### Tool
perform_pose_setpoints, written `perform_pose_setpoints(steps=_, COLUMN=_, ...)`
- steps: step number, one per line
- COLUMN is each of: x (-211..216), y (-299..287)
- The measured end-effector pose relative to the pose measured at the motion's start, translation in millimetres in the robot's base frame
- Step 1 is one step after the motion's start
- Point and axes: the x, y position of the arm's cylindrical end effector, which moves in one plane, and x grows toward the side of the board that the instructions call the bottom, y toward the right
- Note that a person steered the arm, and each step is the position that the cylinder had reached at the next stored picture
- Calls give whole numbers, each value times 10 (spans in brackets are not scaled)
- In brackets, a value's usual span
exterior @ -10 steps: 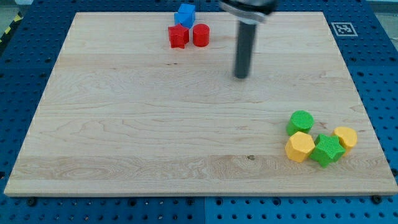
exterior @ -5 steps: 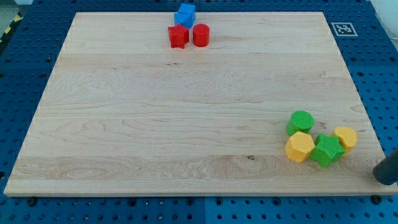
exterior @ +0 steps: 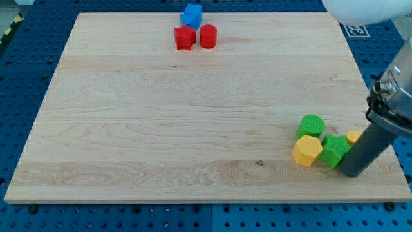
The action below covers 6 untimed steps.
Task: Move the green circle towards the top side of the board
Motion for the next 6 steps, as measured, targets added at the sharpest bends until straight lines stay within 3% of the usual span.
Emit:
perform_pose_setpoints(steps=2, x=-390, y=-11)
perform_pose_setpoints(steps=5, x=-575, y=-847)
perform_pose_setpoints(steps=6, x=-852, y=-945)
